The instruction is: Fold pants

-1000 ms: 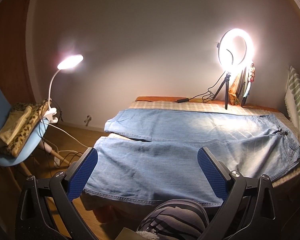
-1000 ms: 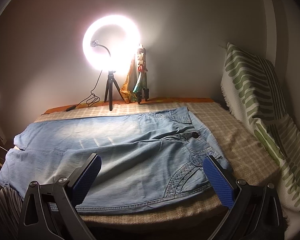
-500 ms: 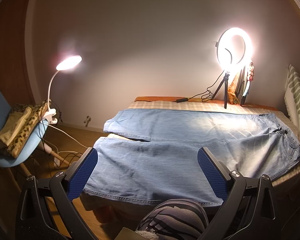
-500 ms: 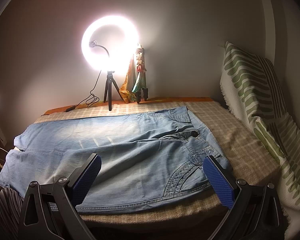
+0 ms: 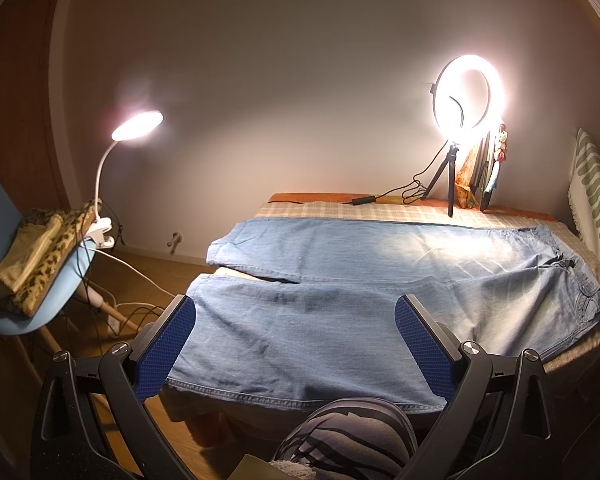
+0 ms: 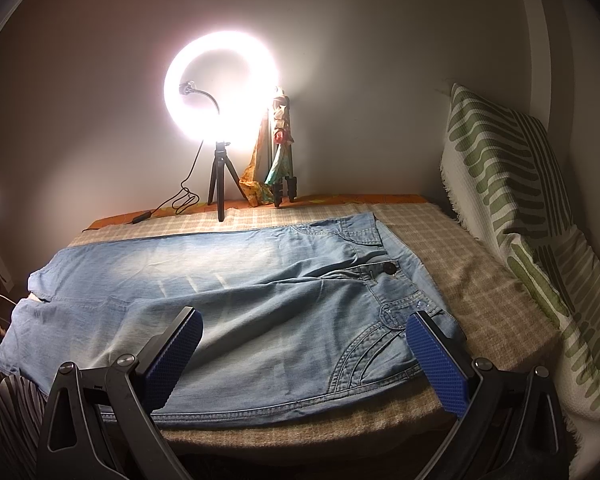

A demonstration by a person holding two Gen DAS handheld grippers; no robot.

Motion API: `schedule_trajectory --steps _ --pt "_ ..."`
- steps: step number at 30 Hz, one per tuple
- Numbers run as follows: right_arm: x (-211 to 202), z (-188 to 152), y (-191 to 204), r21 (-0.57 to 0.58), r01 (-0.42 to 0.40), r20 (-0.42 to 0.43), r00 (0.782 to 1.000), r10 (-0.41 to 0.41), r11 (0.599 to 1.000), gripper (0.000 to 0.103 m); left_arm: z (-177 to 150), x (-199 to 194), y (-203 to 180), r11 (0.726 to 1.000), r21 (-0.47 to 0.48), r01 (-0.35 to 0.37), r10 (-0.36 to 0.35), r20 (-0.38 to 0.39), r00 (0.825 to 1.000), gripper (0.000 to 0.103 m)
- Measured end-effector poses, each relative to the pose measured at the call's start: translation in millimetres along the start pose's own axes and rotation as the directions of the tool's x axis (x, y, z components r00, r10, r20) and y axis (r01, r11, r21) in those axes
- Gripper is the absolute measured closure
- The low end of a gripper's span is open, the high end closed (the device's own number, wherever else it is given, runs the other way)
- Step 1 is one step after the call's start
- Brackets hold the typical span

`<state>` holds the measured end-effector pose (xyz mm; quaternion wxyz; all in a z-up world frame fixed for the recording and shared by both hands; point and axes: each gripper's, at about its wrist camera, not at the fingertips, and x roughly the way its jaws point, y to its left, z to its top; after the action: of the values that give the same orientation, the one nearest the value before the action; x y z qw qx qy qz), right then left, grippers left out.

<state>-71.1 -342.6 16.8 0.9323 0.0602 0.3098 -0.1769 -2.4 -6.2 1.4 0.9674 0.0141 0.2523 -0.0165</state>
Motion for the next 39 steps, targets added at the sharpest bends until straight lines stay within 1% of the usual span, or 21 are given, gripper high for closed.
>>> schedule_trajectory --steps 14,27,32,36,39 --pt "0 0 -1 0.000 0.006 -0.002 1.000 -0.006 1.000 0.000 0 4 -2 1.000 0.003 0.007 -0.007 -0.007 1.000 0.003" --pt "3 5 4 -0.012 0.004 0.007 1.000 -0.004 1.000 0.000 -2 11 1 1.000 0.012 -0.004 0.004 -0.007 1.000 0.003" --pt "5 4 9 -0.017 0.003 0.009 1.000 -0.003 1.000 0.000 -3 15 4 0.999 0.031 -0.012 0.012 -0.015 1.000 0.003" --pt "7 5 10 -0.018 0.002 0.010 1.000 -0.002 1.000 0.000 -1 23 10 0.999 0.028 0.026 -0.024 -0.045 0.999 0.003" --pt "8 7 13 -0.022 0.001 0.016 1.000 -0.001 1.000 0.000 0 28 14 0.999 0.038 0.027 -0.025 -0.051 0.998 0.003"
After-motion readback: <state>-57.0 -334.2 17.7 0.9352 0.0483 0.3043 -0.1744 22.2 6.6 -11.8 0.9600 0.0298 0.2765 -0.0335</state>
